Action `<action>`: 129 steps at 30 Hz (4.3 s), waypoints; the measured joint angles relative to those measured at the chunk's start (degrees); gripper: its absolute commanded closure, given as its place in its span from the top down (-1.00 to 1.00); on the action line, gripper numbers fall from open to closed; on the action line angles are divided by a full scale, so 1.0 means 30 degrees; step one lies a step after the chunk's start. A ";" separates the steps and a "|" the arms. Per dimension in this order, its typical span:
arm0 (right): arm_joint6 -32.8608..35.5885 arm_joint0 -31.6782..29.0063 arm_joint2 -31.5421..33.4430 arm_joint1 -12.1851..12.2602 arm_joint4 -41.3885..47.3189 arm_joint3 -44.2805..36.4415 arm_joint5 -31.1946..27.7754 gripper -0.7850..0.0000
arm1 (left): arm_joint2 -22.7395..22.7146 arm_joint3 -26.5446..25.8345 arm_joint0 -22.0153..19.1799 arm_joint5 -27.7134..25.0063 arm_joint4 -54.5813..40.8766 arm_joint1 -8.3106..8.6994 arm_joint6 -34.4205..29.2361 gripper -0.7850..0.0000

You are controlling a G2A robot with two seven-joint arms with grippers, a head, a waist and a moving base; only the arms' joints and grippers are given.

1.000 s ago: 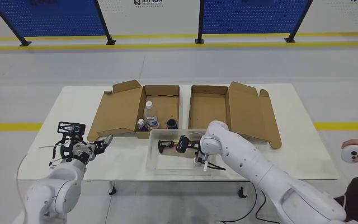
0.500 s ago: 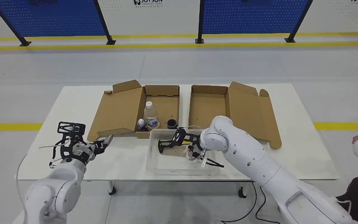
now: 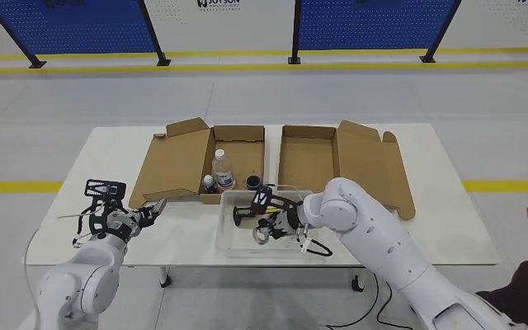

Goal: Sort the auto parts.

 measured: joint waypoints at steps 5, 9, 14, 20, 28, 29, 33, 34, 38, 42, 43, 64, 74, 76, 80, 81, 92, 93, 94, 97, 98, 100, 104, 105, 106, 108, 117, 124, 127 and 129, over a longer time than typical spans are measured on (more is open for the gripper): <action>-0.0289 -0.0192 0.0256 0.0143 -0.0324 -0.0198 0.0253 -1.00 | 0.0000 0.0000 0.0000 0.0000 0.0000 0.0000 0.0000 1.00; -0.0687 -0.0288 0.0607 0.0284 -0.0897 -0.0551 0.0569 -1.00 | 0.0000 0.0000 0.0000 0.0000 0.0000 0.0000 0.0000 1.00; -0.1547 -0.0281 0.1744 0.0630 -0.2819 -0.1638 0.1560 -1.00 | 0.0000 0.0000 0.0000 0.0000 0.0000 0.0000 0.0000 1.00; -0.1453 -0.0501 0.4037 0.1280 -0.6713 -0.3680 0.4199 -1.00 | 0.0000 0.0000 0.0000 0.0000 0.0000 0.0000 0.0000 1.00; 0.0969 -0.1372 0.6172 0.1877 -1.1273 -0.3996 0.7959 -1.00 | 0.0000 0.0000 0.0000 0.0000 0.0000 0.0000 0.0000 1.00; 0.1138 -0.1458 0.6254 0.1905 -1.1588 -0.3830 0.8200 -1.00 | 0.0000 0.0000 0.0000 0.0000 0.0000 0.0000 0.0000 1.00; 0.1551 -0.1579 0.6307 0.1928 -1.2578 -0.2844 0.8864 -1.00 | 0.0000 0.0000 0.0000 0.0000 0.0000 0.0000 0.0000 1.00; 0.1491 -0.1511 0.6271 0.1905 -1.2705 -0.2391 0.8952 -1.00 | 0.0000 0.0000 0.0000 0.0000 0.0000 0.0000 0.0000 1.00; 0.0934 -0.1066 0.5919 0.1745 -1.2741 -0.0744 0.8893 -1.00 | 0.0000 0.0000 0.0000 0.0000 0.0000 0.0000 0.0000 1.00; 0.0331 -0.0310 0.5362 0.1484 -1.2472 0.1074 0.8626 -1.00 | 0.0000 0.0000 0.0000 0.0000 0.0000 0.0000 0.0000 1.00; 0.0203 -0.0065 0.5152 0.1387 -1.2352 0.1584 0.8549 -1.00 | 0.0000 0.0000 0.0000 0.0000 0.0000 0.0000 0.0000 1.00; -0.0892 0.2706 0.2639 0.0010 -1.1174 0.6491 0.7044 -0.53 | 0.0000 0.0000 0.0000 0.0000 0.0000 0.0000 0.0000 1.00; -0.1065 0.2600 0.3168 0.0090 -1.1230 0.4668 0.6469 -0.29 | 0.0000 0.0000 0.0000 0.0000 0.0000 0.0000 0.0000 1.00; -0.0808 0.2312 0.3528 0.0242 -1.1345 0.3134 0.6158 -0.28 | 0.0000 0.0000 0.0000 0.0000 0.0000 0.0000 0.0000 1.00; 0.0039 0.1339 0.4136 0.0571 -1.1631 -0.0523 0.5307 -0.23 | 0.0000 0.0000 0.0000 0.0000 0.0000 0.0000 0.0000 1.00; 0.0248 0.1078 0.4209 0.0635 -1.1668 -0.1382 0.5027 -0.23 | 0.0000 0.0000 0.0000 0.0000 0.0000 0.0000 0.0000 1.00; 0.1905 0.0082 0.2020 0.0535 -0.8989 -0.4951 0.0092 -0.14 | 0.0000 0.0000 0.0000 0.0000 0.0000 0.0000 0.0000 1.00; 0.1960 0.0237 0.1656 0.0459 -0.8847 -0.4626 -0.0210 -0.13 | 0.0000 0.0000 0.0000 0.0000 0.0000 0.0000 0.0000 1.00; 0.1958 0.0472 0.1175 0.0341 -0.8682 -0.4102 -0.0504 -0.11 | 0.0000 0.0000 0.0000 0.0000 0.0000 0.0000 0.0000 1.00; 0.1807 0.1231 -0.0046 -0.0022 -0.8567 -0.2550 -0.1006 -0.04 | 0.0000 0.0000 0.0000 0.0000 0.0000 0.0000 0.0000 1.00; 0.1676 0.1483 -0.0410 -0.0153 -0.8534 -0.2066 -0.1127 -0.03 | 0.0000 0.0000 0.0000 0.0000 0.0000 0.0000 0.0000 1.00; 0.1367 0.2108 -0.1264 -0.0488 -0.8551 -0.0889 -0.1376 -0.02 | 0.0000 0.0000 0.0000 0.0000 0.0000 0.0000 0.0000 1.00; 0.0711 0.3292 -0.2837 -0.1236 -0.8685 0.1224 -0.1663 0.01 | 0.0000 0.0000 0.0000 0.0000 0.0000 0.0000 0.0000 1.00; 0.0553 0.3558 -0.3184 -0.1424 -0.8720 0.1665 -0.1727 0.03 | 0.0000 0.0000 0.0000 0.0000 0.0000 0.0000 0.0000 1.00; 0.0337 0.3888 -0.3625 -0.1681 -0.8741 0.2229 -0.1805 0.07 | 0.0000 0.0000 0.0000 0.0000 0.0000 0.0000 0.0000 1.00; 0.0028 0.4430 -0.4337 -0.2136 -0.8815 0.3210 -0.1845 0.06 | 0.0000 0.0000 0.0000 0.0000 0.0000 0.0000 0.0000 1.00; -0.1328 0.5816 -0.6409 -0.3896 -0.8802 0.7043 -0.2109 0.07 | 0.0000 0.0000 0.0000 0.0000 0.0000 0.0000 0.0000 1.00; -0.2249 0.6198 -0.7050 -0.4769 -0.8880 0.9311 -0.2342 0.03 | 0.0000 0.0000 0.0000 0.0000 0.0000 0.0000 0.0000 1.00; -0.2552 0.6294 -0.7202 -0.5047 -0.8957 1.0053 -0.2439 0.04 | 0.0000 0.0000 0.0000 0.0000 0.0000 0.0000 0.0000 1.00; -0.2721 0.6344 -0.7272 -0.5196 -0.9014 1.0432 -0.2495 0.02 | 0.0000 0.0000 0.0000 0.0000 0.0000 0.0000 0.0000 1.00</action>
